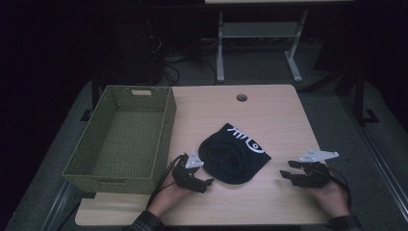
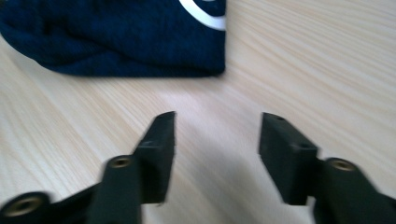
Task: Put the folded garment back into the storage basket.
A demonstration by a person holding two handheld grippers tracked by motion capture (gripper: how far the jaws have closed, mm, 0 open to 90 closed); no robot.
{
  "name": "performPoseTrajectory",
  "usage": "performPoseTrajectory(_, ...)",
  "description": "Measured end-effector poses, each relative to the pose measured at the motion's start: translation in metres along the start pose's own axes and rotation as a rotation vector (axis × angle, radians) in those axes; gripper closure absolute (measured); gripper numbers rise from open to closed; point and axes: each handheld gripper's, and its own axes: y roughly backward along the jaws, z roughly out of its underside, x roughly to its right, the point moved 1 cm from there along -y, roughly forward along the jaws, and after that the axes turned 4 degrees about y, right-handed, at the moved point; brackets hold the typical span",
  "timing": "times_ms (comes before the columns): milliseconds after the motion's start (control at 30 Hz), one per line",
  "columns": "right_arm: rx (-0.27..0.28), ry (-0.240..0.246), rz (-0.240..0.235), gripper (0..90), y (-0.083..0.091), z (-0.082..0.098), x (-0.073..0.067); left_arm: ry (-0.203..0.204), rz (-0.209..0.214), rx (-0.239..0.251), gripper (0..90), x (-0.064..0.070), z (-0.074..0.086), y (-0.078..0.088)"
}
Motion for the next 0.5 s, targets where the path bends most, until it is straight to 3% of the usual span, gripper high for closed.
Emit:
performPoseTrajectory(67, 0.022, -0.009, 0.026, 37.0, 0.001, 0.008, -0.003, 0.001, -0.003, -0.002, 12.2, 0.0, 0.0, 0.0)
performPoseTrajectory(167, 0.008, -0.02, 0.048, 29.7, 0.001, 0.017, -0.007, 0.001, -0.004, -0.001, 12.2, 0.0, 0.0, 0.0)
performPoseTrajectory(500, -0.015, -0.042, 0.074, 14.8, -0.002, 0.027, -0.006, 0.0, -0.003, -0.001, 12.2, 0.0, 0.0, 0.001)
